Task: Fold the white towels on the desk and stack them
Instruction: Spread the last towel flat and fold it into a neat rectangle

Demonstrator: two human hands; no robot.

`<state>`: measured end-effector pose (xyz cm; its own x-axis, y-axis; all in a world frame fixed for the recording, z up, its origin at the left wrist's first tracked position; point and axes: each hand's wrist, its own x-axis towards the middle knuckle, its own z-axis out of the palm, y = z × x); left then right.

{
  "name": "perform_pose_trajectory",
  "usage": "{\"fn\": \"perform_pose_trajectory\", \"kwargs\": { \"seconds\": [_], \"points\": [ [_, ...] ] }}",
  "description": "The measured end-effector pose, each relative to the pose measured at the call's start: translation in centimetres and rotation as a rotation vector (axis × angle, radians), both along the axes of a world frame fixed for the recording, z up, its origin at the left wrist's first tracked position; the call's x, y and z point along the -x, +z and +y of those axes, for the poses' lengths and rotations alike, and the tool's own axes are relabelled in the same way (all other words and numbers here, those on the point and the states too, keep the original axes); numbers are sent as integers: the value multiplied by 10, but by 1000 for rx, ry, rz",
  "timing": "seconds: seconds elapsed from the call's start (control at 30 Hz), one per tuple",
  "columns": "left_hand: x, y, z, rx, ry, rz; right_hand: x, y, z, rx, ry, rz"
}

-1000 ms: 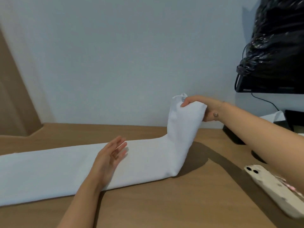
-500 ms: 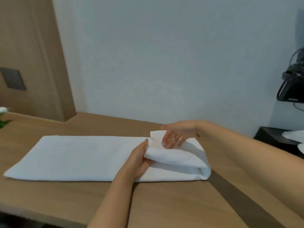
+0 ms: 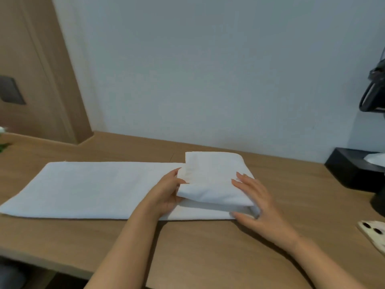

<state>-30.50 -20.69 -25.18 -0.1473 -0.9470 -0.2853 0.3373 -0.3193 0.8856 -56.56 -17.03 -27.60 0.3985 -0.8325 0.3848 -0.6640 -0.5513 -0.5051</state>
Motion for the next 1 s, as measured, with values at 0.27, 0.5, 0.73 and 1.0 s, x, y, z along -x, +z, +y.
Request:
{"fn": "perform_pose_trajectory", "kwargs": {
  "seconds": [0.27,0.5,0.73,1.0],
  "points": [
    [-30,25,-7,-82,59,266,-5,-3,-8,10,-101,-186],
    [-80,97,-7,44,177,-29,-32,-3,-3,181,-7,-116],
    [-183,131,19,140,256,-270,-97,14,-5,472,49,-16],
    [-272,47,65,-59,385,-396,-159,2,-23,177,177,50]
  ]
}}
